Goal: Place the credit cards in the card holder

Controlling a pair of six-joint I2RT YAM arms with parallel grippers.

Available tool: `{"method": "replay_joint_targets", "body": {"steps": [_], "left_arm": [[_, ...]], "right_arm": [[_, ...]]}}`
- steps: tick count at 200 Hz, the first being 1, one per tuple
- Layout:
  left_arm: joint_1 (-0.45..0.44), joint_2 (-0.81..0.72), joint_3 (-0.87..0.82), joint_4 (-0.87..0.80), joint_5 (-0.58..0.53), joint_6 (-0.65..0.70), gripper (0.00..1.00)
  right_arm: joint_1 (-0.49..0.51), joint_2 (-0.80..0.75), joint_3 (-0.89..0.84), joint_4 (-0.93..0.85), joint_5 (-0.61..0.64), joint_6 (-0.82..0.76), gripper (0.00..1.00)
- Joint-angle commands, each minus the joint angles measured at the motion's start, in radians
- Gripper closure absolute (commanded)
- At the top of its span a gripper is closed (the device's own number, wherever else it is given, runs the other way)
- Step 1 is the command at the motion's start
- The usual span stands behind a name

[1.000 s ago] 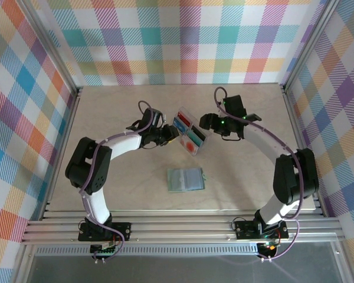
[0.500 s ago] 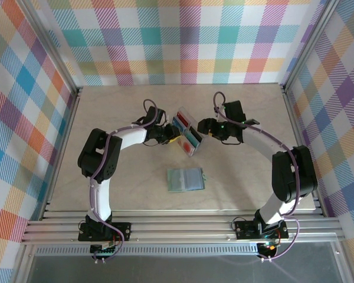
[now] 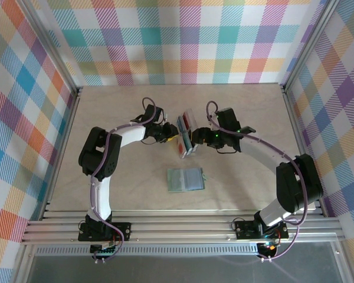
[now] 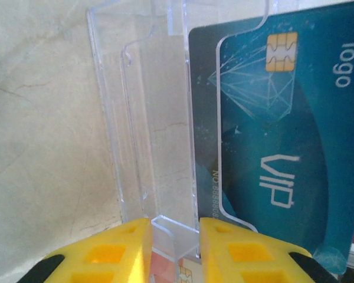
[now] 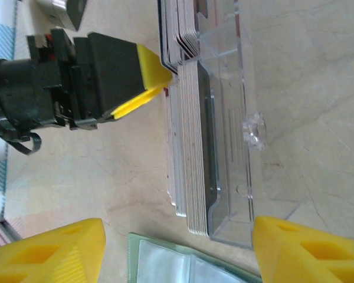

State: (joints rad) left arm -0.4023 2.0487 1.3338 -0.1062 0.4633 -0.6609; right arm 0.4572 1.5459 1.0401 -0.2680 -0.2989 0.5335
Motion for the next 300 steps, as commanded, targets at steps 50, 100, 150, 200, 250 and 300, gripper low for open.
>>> {"method": "replay_joint_targets", "body": {"steps": [50,100,150,200,250,300], "left_arm": [[0.006,-0.137,-0.034,-0.063,-0.045,0.034,0.73],[-0.019,-0.176,-0.077,-0.004,0.006,0.006,0.74],[-0.050,-0.174,-0.113,0.066,0.031,-0.020,0.74],[-0.063,-0.171,-0.127,0.073,0.039,-0.014,0.74],[-0.069,-0.173,-0.140,0.094,0.044,-0.021,0.74],[-0.070,-0.167,-0.143,0.097,0.049,-0.020,0.75]], "right_arm": [[0.086,-0.089,0.108,-0.183,0.235,-0.070,0.36],[0.103,0.025,0.221,-0.229,0.158,-0.102,0.41],[0.117,0.122,0.308,-0.291,0.190,-0.124,0.42],[0.128,0.162,0.319,-0.298,0.209,-0.121,0.42],[0.146,0.211,0.358,-0.336,0.259,-0.125,0.41],[0.169,0.242,0.381,-0.372,0.317,-0.132,0.41]]}}
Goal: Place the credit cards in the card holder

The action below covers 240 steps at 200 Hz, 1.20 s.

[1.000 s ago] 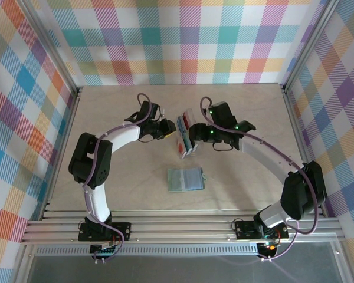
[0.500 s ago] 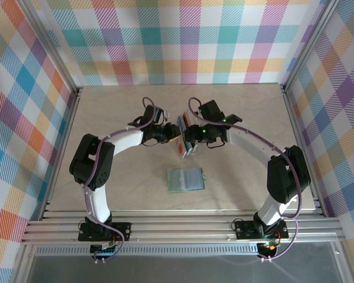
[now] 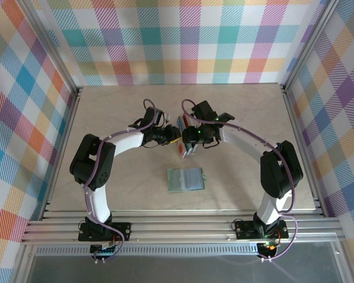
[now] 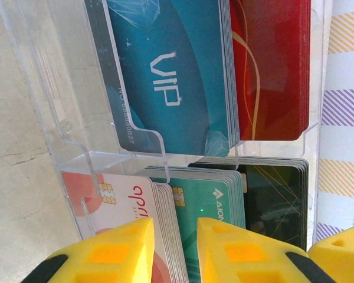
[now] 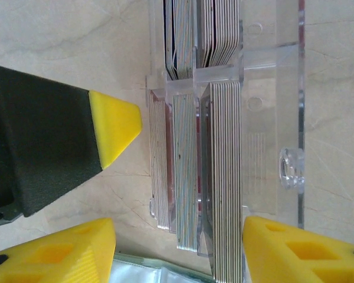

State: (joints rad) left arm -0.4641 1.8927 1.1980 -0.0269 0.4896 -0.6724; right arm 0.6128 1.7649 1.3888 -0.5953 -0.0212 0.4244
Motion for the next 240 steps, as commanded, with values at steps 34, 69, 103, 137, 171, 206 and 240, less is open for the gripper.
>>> {"method": "replay_joint_targets", "body": {"steps": [34,69,103,137,171,206,240], "left_arm": [[-0.008,-0.008,-0.008,0.021,0.020,-0.012,0.75],[-0.008,-0.001,-0.007,0.031,0.028,-0.019,0.75],[-0.008,-0.001,-0.010,0.041,0.042,-0.021,0.75],[-0.010,-0.007,-0.009,0.043,0.046,-0.022,0.75],[-0.011,-0.001,-0.009,0.046,0.048,-0.022,0.76],[-0.014,0.002,-0.005,0.043,0.047,-0.020,0.76],[-0.016,0.002,-0.001,0.040,0.046,-0.020,0.76]], "right_arm": [[0.040,0.038,0.066,-0.079,0.100,-0.039,0.40],[0.041,0.047,0.070,-0.069,0.042,-0.045,0.40],[0.039,0.047,0.062,-0.040,-0.027,-0.043,0.41],[0.027,0.053,0.067,-0.033,-0.067,-0.039,0.42],[0.009,0.034,0.050,-0.011,-0.115,-0.035,0.46],[-0.002,0.015,0.039,0.004,-0.147,-0.032,0.49],[-0.011,0.010,0.038,0.005,-0.151,-0.033,0.55]]}}
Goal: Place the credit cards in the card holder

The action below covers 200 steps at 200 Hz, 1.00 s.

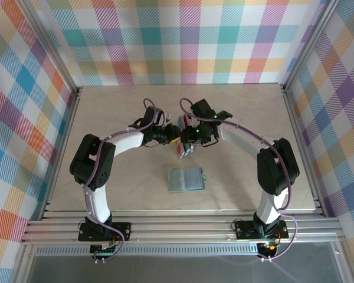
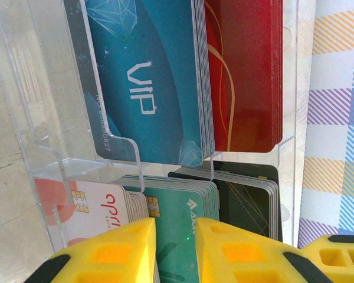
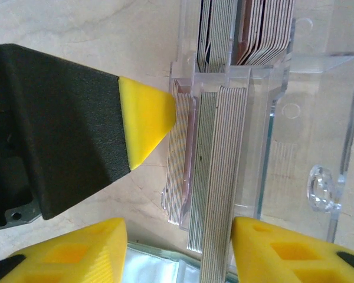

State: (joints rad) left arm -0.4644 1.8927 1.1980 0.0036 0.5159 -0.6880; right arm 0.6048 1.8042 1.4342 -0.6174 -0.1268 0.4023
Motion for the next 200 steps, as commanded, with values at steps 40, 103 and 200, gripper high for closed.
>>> {"method": "replay_joint_targets", "body": {"steps": [40,103,200], "left_arm": [[-0.016,0.005,0.000,0.007,0.018,-0.004,0.76],[-0.017,0.008,0.008,0.000,0.018,-0.004,0.76],[-0.017,-0.004,0.006,-0.009,0.014,0.001,0.77]], "right_arm": [[-0.006,-0.018,-0.006,0.014,-0.010,-0.011,0.67],[-0.008,-0.039,-0.012,0.008,0.009,-0.012,0.79],[-0.013,-0.056,-0.014,-0.011,0.047,-0.010,0.93]]}}
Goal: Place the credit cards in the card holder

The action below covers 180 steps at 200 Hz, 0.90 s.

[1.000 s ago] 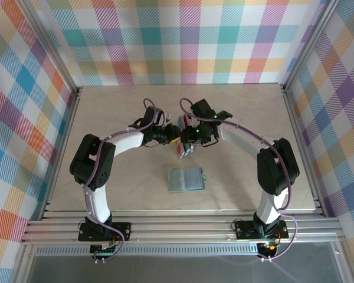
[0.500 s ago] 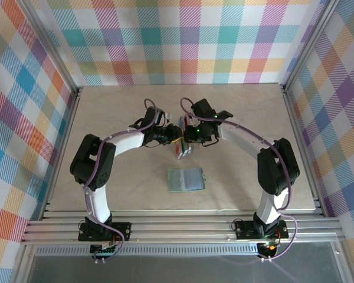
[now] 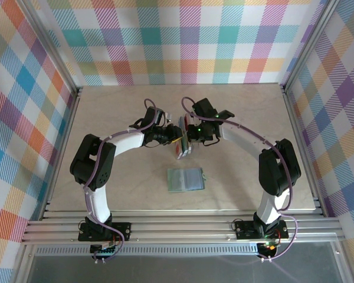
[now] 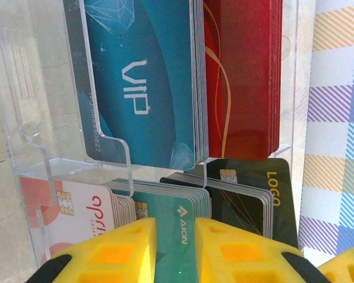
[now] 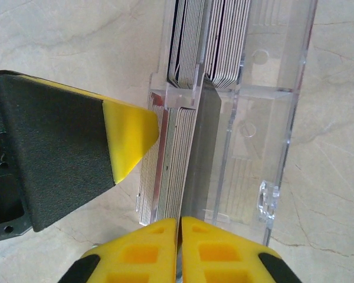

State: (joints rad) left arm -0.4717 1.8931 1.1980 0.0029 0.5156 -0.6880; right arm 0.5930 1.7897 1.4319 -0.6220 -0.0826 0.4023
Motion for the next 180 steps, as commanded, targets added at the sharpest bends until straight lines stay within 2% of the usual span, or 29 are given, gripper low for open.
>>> {"method": "replay_joint_targets", "body": {"steps": [1,66,130,180], "left_arm": [[-0.010,-0.005,0.006,-0.008,0.015,0.001,0.77],[-0.007,-0.087,0.002,-0.056,0.001,0.019,0.76],[-0.004,-0.172,-0.025,-0.088,-0.017,0.030,0.75],[-0.004,-0.252,-0.073,-0.107,-0.038,0.039,0.70]], "right_arm": [[-0.001,-0.041,-0.011,-0.007,0.004,-0.010,0.93],[-0.002,-0.108,-0.036,0.004,0.073,0.012,1.00],[-0.002,-0.181,-0.069,0.020,0.083,0.028,1.00],[-0.002,-0.253,-0.103,0.036,0.089,0.046,1.00]]}}
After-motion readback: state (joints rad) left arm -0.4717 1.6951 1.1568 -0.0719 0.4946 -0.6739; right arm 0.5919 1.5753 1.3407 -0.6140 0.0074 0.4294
